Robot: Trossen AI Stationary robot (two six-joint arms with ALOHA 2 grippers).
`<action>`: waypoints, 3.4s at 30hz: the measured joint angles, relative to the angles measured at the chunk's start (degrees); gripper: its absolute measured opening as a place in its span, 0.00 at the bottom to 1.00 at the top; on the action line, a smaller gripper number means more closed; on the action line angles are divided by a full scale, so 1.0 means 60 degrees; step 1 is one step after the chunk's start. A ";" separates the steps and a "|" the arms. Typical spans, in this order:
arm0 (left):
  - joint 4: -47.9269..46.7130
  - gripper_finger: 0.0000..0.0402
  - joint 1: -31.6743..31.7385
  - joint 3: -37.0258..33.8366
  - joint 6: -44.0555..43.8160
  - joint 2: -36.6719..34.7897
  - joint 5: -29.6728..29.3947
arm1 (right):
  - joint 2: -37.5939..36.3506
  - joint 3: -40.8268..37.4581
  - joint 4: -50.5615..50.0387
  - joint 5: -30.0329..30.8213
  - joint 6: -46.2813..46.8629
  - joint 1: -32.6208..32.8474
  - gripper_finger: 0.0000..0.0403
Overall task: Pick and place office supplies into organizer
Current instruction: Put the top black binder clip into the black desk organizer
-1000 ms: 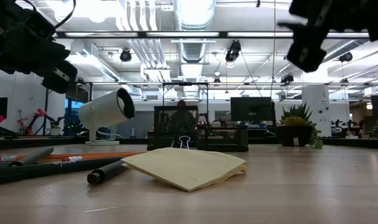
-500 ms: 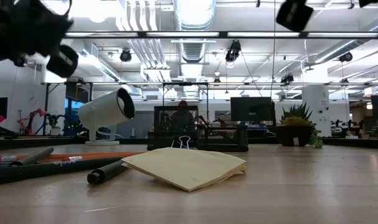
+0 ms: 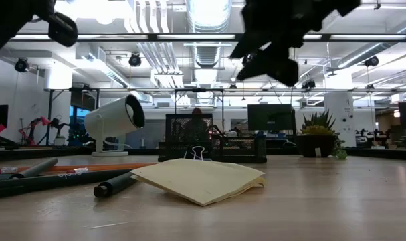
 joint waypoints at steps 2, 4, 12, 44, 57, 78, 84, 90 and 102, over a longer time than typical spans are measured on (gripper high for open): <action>0.0143 0.07 0.0000 0.0023 0.0000 -0.0012 -0.0023 | 0.0692 0.0779 -0.0830 -0.0025 0.0112 0.0000 0.41; 0.0203 0.07 0.0000 0.0040 -0.0013 -0.0027 -0.0185 | 0.1270 0.1650 -0.1797 0.0020 0.0165 0.0000 0.41; -0.1015 0.07 0.0004 0.0075 -0.1641 0.0028 -0.2941 | 0.2358 0.4118 -0.5566 0.0484 -0.0114 -0.0004 0.41; -0.4557 0.07 0.0004 0.0298 -0.0866 0.1174 -0.2340 | 0.3915 0.3880 -0.4329 -0.0098 -0.3069 -0.0775 0.41; -0.4753 0.07 0.0004 0.0255 -0.0847 0.1548 -0.2273 | 0.4436 0.3861 -0.3390 0.0183 -0.2204 -0.0569 0.41; -0.4769 0.07 0.0004 0.0255 -0.0852 0.1726 -0.2308 | 0.4843 0.3830 -0.2949 0.0255 -0.2416 -0.0627 0.41; -0.4766 0.07 0.0004 0.0255 -0.0849 0.1732 -0.2347 | 0.4850 0.3642 -0.2932 0.0266 -0.2419 -0.0647 0.41; -0.4766 0.07 0.0004 0.0255 -0.0834 0.1747 -0.2402 | 0.4850 0.3580 -0.2911 0.0288 -0.2419 -0.0742 0.32; -0.4741 0.07 0.0007 0.0255 -0.0901 0.1790 -0.2610 | 0.4850 0.3582 -0.2462 0.0486 -0.2740 -0.0905 0.14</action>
